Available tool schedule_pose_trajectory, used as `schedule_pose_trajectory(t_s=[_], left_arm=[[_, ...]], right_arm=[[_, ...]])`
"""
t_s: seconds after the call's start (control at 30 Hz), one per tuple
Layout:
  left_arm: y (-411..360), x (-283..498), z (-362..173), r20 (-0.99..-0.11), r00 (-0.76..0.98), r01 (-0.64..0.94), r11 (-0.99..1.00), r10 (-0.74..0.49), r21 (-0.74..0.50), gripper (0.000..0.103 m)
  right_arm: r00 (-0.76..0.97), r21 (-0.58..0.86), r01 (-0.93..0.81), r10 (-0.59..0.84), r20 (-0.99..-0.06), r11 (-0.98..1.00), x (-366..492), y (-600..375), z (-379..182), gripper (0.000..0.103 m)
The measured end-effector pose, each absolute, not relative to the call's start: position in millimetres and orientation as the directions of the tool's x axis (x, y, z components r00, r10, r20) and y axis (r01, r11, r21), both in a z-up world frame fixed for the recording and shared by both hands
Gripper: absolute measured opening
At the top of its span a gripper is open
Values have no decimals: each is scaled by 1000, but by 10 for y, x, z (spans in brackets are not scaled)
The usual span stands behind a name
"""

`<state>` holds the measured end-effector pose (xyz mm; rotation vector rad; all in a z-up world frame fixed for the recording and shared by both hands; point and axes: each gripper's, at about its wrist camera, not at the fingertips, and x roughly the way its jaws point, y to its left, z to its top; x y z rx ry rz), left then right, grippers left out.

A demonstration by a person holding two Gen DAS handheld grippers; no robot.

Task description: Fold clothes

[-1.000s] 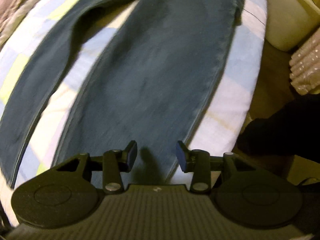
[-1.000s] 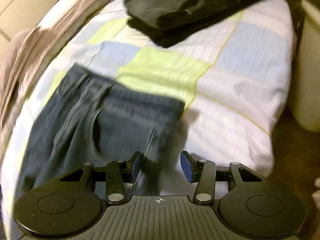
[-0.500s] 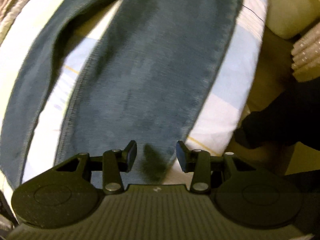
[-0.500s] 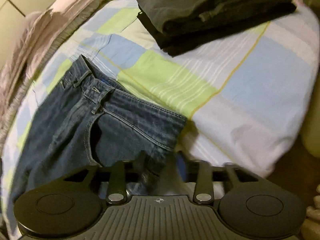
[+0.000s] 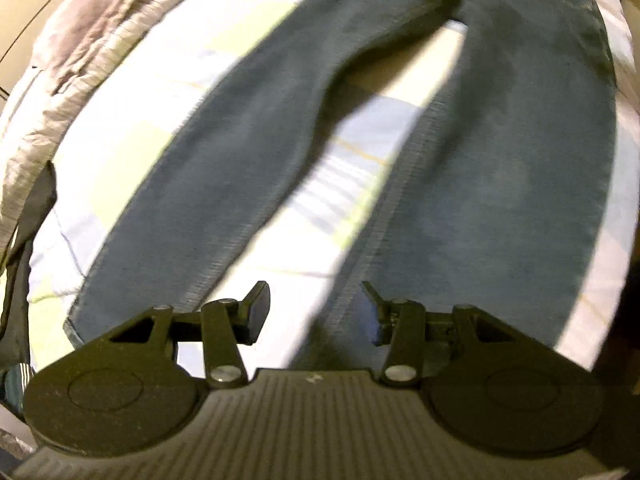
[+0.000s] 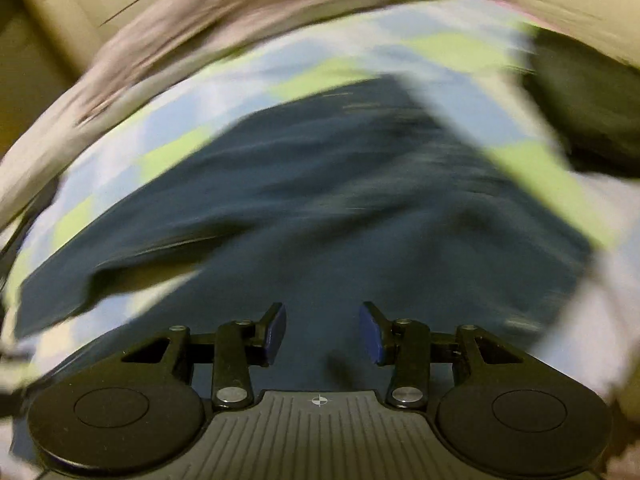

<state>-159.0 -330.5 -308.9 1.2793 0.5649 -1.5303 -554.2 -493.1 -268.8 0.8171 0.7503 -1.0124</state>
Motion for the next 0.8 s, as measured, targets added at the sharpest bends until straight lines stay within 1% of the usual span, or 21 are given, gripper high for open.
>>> schedule_pose_trajectory(t_s=[0.1, 0.23, 0.27, 0.33, 0.37, 0.4, 0.47, 0.57, 0.67, 0.8], left_arm=[[-3294, -1300, -3057, -906, 68, 911, -344, -418, 227, 42], [-3122, -1010, -3056, -905, 51, 927, -318, -423, 201, 43], [-3063, -946, -3064, -906, 46, 930, -312, -421, 192, 43], [-2948, -867, -3094, -910, 42, 936, -302, -412, 180, 43], [-2879, -829, -3107, -913, 37, 940, -295, -407, 169, 43], [-2825, -801, -3110, -915, 34, 945, -284, -403, 161, 43], [-2728, -747, -3108, -918, 28, 953, -267, -396, 144, 43], [-2649, -734, -3069, -921, 21, 965, -235, -389, 121, 43], [-2642, -819, -2975, -918, 21, 971, -211, -397, 113, 43], [-2703, -1041, -2748, -910, 29, 981, -163, -413, 105, 45]], right_arm=[[420, 207, 852, -394, -818, 480, -4638, -4936, -2739, 44], [463, 148, 779, -400, -791, 609, -3519, -5120, -2930, 44], [457, 126, 759, -385, -802, 639, -3270, -5169, -3039, 44], [384, 51, 721, -337, -860, 691, -2906, -5212, -3329, 44], [337, 18, 698, -307, -890, 715, -2734, -5229, -3483, 44], [245, 2, 688, -230, -942, 725, -2645, -5213, -3678, 44], [197, 46, 710, -135, -971, 702, -2684, -5101, -3808, 44], [232, 37, 757, -215, -949, 652, -2907, -4831, -3510, 44], [273, 72, 812, -267, -924, 580, -3198, -4560, -3150, 45], [231, 53, 861, -296, -927, 506, -3650, -4273, -2847, 45]])
